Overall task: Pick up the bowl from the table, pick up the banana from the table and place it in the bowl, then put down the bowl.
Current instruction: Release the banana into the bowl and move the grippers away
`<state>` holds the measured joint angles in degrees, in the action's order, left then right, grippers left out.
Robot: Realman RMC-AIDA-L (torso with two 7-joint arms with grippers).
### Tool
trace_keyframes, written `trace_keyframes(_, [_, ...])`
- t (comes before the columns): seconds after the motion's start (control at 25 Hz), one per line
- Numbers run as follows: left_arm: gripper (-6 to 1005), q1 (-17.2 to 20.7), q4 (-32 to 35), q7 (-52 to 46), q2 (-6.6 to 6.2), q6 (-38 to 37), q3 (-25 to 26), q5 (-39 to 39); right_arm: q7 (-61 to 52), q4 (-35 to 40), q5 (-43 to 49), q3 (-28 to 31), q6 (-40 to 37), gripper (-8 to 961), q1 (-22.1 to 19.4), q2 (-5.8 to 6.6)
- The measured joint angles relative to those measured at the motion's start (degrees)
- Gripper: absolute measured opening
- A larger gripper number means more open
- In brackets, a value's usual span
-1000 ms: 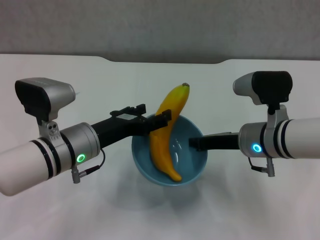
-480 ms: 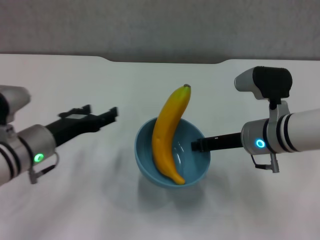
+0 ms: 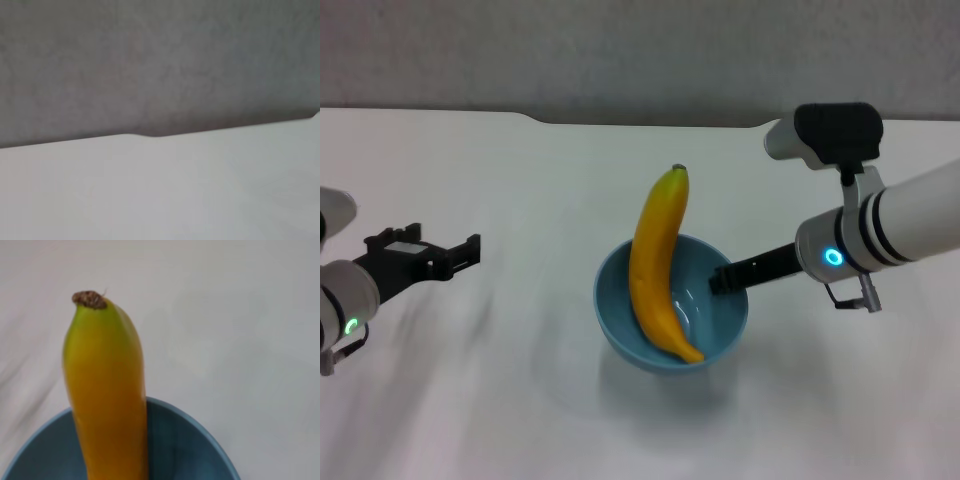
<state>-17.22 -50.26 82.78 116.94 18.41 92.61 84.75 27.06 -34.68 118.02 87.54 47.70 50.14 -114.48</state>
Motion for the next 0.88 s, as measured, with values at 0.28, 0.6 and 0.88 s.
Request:
trace_keyframes(0.28, [893,0.44,-1.68,0.25,0.12,-18.94,-14.0,0.7,0.14,1.0,0.78,-0.07,-1.11,33,1.43,-0.25])
trace_keyframes(0.6, [893,1.42,-6.26,0.45,0.23,-36.81,-28.92,0.36,0.5,4.51,0.29,-1.7,-5.85,33,1.73,-0.6])
trace_keyframes(0.88, [894,1.08,-6.52,-0.05,0.48,-44.18,-34.37,0.19,0.54,5.51,-0.79,-2.42,-7.56,33,1.36,-1.1])
